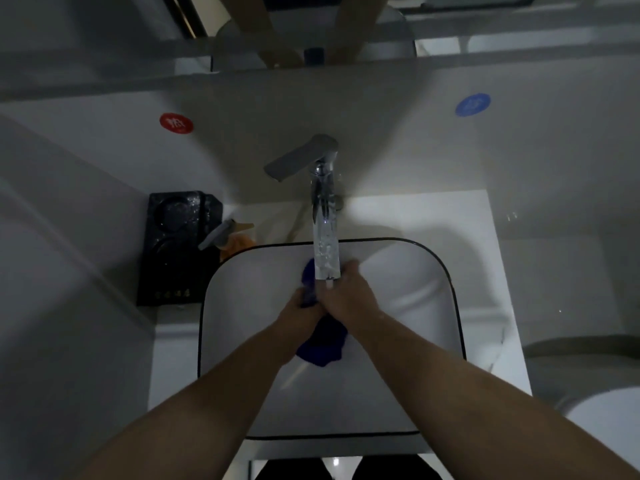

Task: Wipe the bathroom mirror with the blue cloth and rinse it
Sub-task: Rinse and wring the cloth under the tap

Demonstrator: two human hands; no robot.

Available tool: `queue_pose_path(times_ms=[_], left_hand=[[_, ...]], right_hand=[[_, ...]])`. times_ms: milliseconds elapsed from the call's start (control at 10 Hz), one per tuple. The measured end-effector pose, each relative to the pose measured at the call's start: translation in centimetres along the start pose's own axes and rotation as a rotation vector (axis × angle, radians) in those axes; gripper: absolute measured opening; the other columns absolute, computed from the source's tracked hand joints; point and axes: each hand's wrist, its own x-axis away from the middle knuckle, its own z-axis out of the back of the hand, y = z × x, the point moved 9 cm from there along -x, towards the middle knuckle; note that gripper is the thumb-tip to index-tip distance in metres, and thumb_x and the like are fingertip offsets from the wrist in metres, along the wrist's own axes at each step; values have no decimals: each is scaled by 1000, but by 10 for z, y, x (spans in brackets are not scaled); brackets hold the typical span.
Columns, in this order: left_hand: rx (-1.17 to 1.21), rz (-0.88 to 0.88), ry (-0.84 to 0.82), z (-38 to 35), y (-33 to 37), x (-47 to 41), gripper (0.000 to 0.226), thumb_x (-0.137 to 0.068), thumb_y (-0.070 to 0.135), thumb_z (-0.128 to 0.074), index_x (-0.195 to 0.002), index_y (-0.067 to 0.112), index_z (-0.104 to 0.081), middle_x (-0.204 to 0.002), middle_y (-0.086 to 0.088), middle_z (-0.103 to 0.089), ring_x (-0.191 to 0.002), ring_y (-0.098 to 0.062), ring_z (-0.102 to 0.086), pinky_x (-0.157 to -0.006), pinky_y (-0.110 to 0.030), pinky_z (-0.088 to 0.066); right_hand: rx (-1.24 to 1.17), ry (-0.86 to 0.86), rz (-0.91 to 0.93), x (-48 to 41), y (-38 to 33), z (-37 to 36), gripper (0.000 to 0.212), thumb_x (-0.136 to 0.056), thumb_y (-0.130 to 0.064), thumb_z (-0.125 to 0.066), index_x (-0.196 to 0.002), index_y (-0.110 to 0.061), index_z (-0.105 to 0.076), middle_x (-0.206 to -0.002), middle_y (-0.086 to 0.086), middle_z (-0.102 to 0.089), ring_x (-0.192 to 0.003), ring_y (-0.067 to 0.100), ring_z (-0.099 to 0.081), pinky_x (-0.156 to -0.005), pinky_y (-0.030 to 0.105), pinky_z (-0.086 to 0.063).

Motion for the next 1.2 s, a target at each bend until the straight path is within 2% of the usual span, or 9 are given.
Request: queue_pose_path(times_ms=[200,400,500,600,700,800,900,1100,1200], left_hand=[[312,8,135,17,9,24,45,-74,-18,-48,-106,5,-70,-85,-13,-73,-84,-33,-69,-63,-32,-54],[-320,-243,-40,4,44,42,25,-87,18,-60,-109,24,-69,-106,-9,-76,-99,-29,-73,-91,-37,-62],[-502,-224,125,20,47,44,34,-98,11,-58,-131,17,-65,-122,-6,-70,-106,-24,-70,-82,-24,-57],[-437,-296,444,51,91,76,22,-106,22,-51,-120,22,-68,-110,0,-71,-97,-20,-70,-77,-29,-56],[-153,-537,546,63,144,114,23,-107,22,-44,-99,19,-65,-83,-2,-66,-78,-17,-66,-72,-39,-55],[-220,-735,652,68,217,139,23,-109,34,-49,-91,21,-52,-74,6,-56,-62,-1,-54,-57,-15,-43],[-495,-740,668,62,264,131,23,-107,29,-50,-89,15,-52,-70,4,-52,-58,-5,-48,-49,-14,-34],[-174,-350,507,94,215,82,48,-99,58,-61,-74,18,-65,-68,-4,-59,-59,-23,-55,-61,-33,-49],[-312,-475,631,98,207,111,50,-105,53,-56,-84,8,-64,-71,-1,-60,-63,-10,-54,-55,-15,-40]], right_hand=[[-177,-238,-12,6,-9,-14,32,-105,-27,-68,-75,-30,-79,-85,2,-70,-80,19,-65,-87,35,-53],[-447,-316,-257,3,42,-14,37,-108,-51,-50,-108,-23,-74,-104,9,-80,-92,29,-75,-81,43,-61],[-227,8,-170,-15,65,11,35,-103,-48,-57,-126,-23,-68,-124,8,-74,-111,29,-70,-100,37,-55],[49,335,17,11,66,41,46,-92,-53,-66,-120,-18,-59,-113,8,-68,-102,35,-67,-84,40,-55],[113,328,42,14,83,45,46,-91,-50,-71,-115,-12,-60,-108,11,-67,-101,39,-68,-83,41,-55],[163,180,111,10,82,47,38,-90,-47,-75,-103,-16,-58,-96,3,-67,-92,31,-70,-77,38,-53],[175,58,117,8,70,48,31,-94,-31,-75,-77,-24,-49,-77,-3,-62,-76,21,-62,-72,32,-47],[247,9,95,5,70,41,30,-94,-28,-69,-68,-20,-56,-69,1,-62,-72,24,-61,-63,27,-41],[208,-66,126,10,61,39,23,-95,-23,-69,-76,-19,-58,-79,4,-62,-81,22,-60,-64,24,-43]])
